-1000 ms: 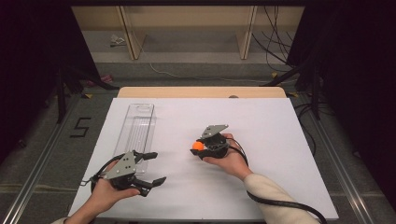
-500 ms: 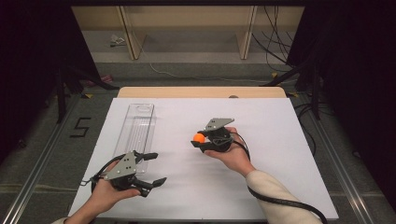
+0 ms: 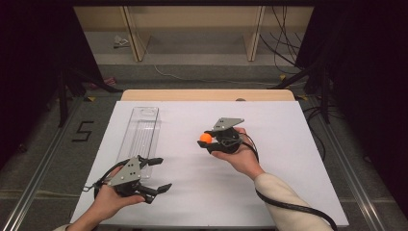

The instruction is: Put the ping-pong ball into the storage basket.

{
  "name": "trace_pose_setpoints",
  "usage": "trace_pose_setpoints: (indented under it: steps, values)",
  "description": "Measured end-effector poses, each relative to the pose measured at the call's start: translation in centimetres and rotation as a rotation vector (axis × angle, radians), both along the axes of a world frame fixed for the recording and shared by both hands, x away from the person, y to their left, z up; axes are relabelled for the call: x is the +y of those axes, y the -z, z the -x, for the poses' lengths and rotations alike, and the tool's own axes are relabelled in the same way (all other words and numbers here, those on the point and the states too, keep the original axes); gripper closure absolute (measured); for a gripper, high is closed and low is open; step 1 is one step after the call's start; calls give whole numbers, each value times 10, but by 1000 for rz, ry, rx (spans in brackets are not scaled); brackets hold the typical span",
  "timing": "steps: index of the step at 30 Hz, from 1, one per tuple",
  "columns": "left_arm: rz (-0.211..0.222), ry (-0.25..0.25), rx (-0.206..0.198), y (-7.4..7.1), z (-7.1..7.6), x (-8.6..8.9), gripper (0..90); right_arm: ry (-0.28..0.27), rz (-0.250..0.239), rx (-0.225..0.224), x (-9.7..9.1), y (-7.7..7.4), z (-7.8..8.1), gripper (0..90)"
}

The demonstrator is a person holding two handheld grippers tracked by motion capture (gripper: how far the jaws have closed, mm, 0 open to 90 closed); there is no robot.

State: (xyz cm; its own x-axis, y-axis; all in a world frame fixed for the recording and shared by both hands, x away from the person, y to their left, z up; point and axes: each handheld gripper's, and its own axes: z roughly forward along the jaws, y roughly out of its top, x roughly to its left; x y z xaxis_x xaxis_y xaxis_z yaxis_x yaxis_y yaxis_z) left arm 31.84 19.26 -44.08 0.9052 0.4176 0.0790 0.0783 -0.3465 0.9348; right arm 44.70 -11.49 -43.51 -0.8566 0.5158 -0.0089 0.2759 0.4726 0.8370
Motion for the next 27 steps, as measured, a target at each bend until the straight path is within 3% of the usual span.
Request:
trace_pose_setpoints:
  steps: [27]
  values:
    - [-9,8,-2,0,0,-1,168,4,-29,-29,2,-13,-4,514]
